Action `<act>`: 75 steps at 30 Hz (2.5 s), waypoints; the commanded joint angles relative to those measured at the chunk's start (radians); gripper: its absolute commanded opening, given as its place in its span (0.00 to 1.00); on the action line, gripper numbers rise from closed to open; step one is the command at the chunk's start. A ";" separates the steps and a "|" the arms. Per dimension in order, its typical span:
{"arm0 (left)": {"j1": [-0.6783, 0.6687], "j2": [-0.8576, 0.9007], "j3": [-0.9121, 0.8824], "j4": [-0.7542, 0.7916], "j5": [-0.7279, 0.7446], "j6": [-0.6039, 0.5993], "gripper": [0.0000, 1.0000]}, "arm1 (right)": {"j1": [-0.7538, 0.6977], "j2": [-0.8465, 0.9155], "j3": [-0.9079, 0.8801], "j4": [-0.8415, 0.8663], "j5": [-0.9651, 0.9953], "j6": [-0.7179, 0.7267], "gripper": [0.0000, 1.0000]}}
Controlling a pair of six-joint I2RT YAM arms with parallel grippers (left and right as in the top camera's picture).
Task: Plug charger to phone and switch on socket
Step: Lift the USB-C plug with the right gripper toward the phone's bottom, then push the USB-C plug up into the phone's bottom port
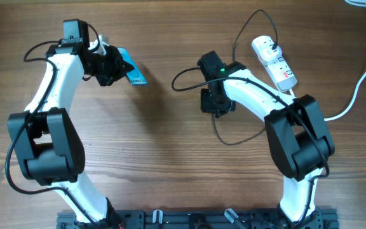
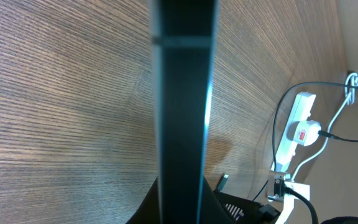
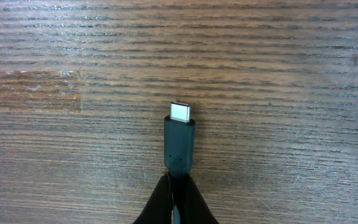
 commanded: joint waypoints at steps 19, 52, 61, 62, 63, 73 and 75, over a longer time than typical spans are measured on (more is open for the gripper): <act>-0.116 -0.033 0.008 0.425 0.560 0.022 0.04 | 0.085 -0.420 0.023 -0.217 -0.271 -0.104 0.04; -0.202 -0.033 0.008 0.517 0.743 0.058 0.04 | 0.144 -0.447 0.088 0.014 -0.110 -0.102 0.04; -0.205 -0.033 0.008 0.512 0.743 0.073 0.04 | 0.144 -0.447 0.088 0.024 -0.112 -0.100 0.04; -0.205 -0.033 0.008 0.513 0.743 0.071 0.04 | 0.144 -0.447 0.088 0.022 -0.112 -0.100 0.04; -0.205 -0.033 0.008 0.513 0.744 0.063 0.04 | 0.144 -0.447 0.088 0.017 -0.111 -0.100 0.04; -0.205 -0.033 0.008 0.514 0.774 0.034 0.04 | 0.144 -0.447 0.088 0.011 -0.116 -0.074 0.04; -0.205 -0.033 0.008 0.514 0.777 0.034 0.04 | 0.144 -0.447 0.088 0.011 -0.128 -0.074 0.04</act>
